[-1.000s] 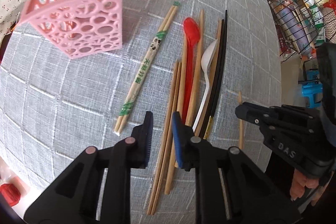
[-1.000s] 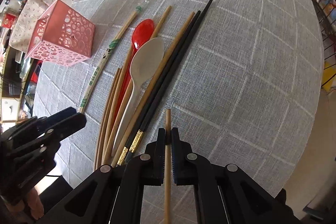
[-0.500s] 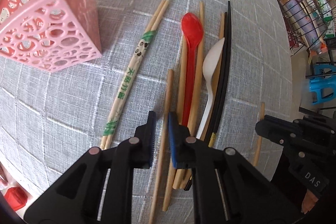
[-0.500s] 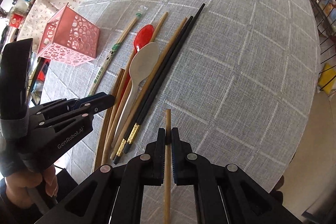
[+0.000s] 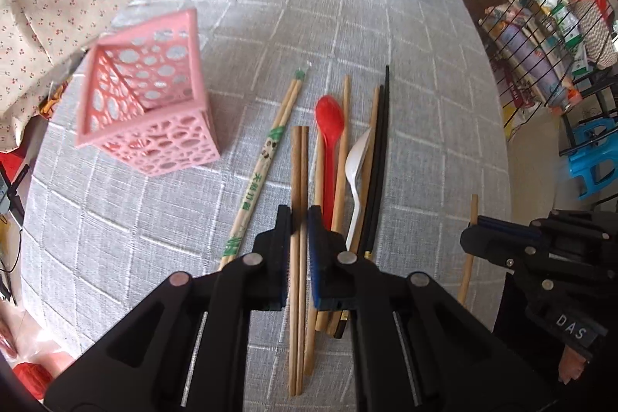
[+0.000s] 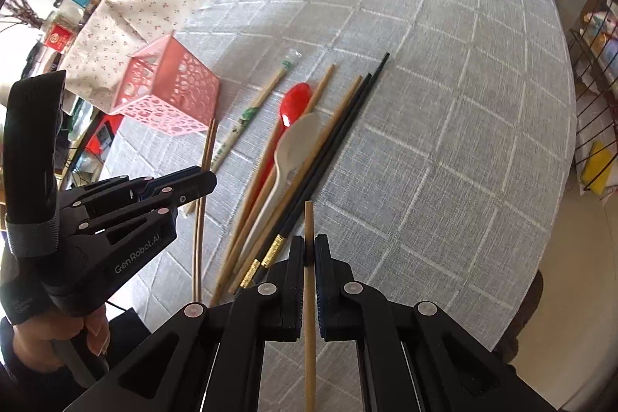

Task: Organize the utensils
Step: 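Grasp a single wooden chopstick with the right gripper while the left gripper lifts its chopsticks, then lower both grippers' chopsticks into the pink basket and open both grippers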

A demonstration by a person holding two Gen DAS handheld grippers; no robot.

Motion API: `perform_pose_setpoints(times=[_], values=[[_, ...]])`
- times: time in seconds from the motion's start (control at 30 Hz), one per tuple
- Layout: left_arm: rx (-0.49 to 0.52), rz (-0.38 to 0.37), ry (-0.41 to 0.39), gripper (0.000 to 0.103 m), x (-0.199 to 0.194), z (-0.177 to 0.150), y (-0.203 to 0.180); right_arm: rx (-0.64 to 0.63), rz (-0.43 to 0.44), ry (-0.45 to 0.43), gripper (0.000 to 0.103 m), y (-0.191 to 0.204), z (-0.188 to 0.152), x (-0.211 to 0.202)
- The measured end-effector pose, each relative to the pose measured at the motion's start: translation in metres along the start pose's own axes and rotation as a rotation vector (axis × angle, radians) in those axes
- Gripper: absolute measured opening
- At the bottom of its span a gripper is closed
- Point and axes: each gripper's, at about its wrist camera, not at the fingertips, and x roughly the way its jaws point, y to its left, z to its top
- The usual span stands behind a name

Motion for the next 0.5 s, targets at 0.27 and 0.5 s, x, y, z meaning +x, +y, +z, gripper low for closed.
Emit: perform_pose_setpoints(times=[0.27, 0.5], values=[[0.003, -0.02, -0.228, 0.009, -0.075, -0.011, 0.02, -0.054, 0.015, -0.167, 0.005, 0.02, -0.01, -0.056], [0.005, -0.029, -0.383, 0.009, -0.116, -0.005, 0.031, -0.107, 0.016, -0.304, 0.005, 0.039, -0.012, -0.095]])
